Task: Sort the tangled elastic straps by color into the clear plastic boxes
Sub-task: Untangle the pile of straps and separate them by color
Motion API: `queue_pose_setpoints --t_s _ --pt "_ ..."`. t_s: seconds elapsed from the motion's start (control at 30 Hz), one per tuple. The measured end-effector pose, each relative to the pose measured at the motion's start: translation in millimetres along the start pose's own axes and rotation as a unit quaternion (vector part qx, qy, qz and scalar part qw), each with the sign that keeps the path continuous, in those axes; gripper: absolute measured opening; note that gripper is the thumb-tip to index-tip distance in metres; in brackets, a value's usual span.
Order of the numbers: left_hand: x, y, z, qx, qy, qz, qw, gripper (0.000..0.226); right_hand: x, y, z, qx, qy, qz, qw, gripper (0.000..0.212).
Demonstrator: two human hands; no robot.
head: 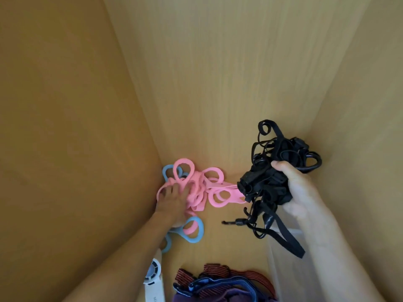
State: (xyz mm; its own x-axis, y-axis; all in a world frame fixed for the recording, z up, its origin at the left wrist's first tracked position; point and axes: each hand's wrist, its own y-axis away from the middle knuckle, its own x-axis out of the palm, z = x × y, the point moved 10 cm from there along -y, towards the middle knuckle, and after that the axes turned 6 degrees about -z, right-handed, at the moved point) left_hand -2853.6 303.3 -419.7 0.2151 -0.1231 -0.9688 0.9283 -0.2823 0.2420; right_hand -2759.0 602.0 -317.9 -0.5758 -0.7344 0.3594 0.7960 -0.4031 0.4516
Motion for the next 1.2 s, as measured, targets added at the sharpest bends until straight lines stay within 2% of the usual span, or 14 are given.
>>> queue_pose_setpoints --t_s 0.07,0.17,0.2,0.27,0.37,0.4,0.5,0.6,0.67,0.77,0.97,1.03,1.1,1.2 --pt "-7.5 -1.3 1.9 -0.015 -0.009 0.031 0.999 0.111 -4.7 -0.7 0.9 -0.003 0.001 -0.002 1.000 0.024" --pt "-37.9 -0.6 -3.1 -0.062 -0.087 0.077 0.991 0.097 -7.7 -1.4 1.9 0.002 -0.008 -0.004 1.000 0.022" --pt "-51.6 0.6 -8.6 -0.080 -0.113 0.074 0.988 0.089 -8.5 -1.7 2.5 0.002 -0.010 -0.006 1.000 0.022" --pt "-81.5 -0.9 -28.5 -0.088 -0.117 0.017 0.989 0.071 -11.6 -2.3 3.1 0.002 -0.014 -0.013 1.000 0.024" --pt "-114.7 -13.6 -79.0 0.028 -0.030 -0.142 0.989 0.054 -20.6 -4.6 1.0 0.011 -0.015 -0.031 0.999 0.035" --pt "-112.4 -17.4 -97.6 0.086 0.009 -0.151 0.985 0.052 -23.5 -5.5 -0.2 0.014 -0.014 -0.037 0.999 0.040" --pt "-72.6 -27.7 -143.3 0.203 0.056 -0.081 0.974 0.061 -28.0 -7.1 -5.1 0.029 -0.007 -0.039 0.999 0.048" --pt "-28.7 -46.7 -163.3 0.231 0.048 -0.033 0.971 0.089 -28.7 -7.7 -10.3 0.037 0.006 -0.033 0.999 0.064" --pt "-8.3 -58.1 -168.2 0.224 0.039 -0.017 0.974 0.097 -28.2 -7.8 -13.0 0.036 0.014 -0.029 0.999 0.065" --pt "0.5 -77.2 -168.4 0.183 0.063 -0.041 0.980 0.086 -23.3 -6.3 -17.1 0.033 0.021 -0.016 0.999 0.063" --pt "-26.5 -89.2 -172.5 0.185 -0.018 -0.076 0.980 0.025 -4.9 -0.7 -21.3 0.044 0.020 0.021 0.999 0.061" --pt "-49.3 -82.7 -160.8 0.168 0.025 -0.114 0.979 0.013 -2.1 1.6 -19.6 0.042 0.018 0.026 0.999 0.062" --pt "-78.3 -72.6 -134.1 0.139 0.115 -0.167 0.969 0.009 3.2 3.8 -20.9 0.049 0.001 0.031 0.998 0.061" --pt "-118.4 -58.3 -66.1 0.053 0.273 -0.245 0.929 0.015 20.1 4.1 -28.0 0.070 -0.024 0.049 0.996 0.046"
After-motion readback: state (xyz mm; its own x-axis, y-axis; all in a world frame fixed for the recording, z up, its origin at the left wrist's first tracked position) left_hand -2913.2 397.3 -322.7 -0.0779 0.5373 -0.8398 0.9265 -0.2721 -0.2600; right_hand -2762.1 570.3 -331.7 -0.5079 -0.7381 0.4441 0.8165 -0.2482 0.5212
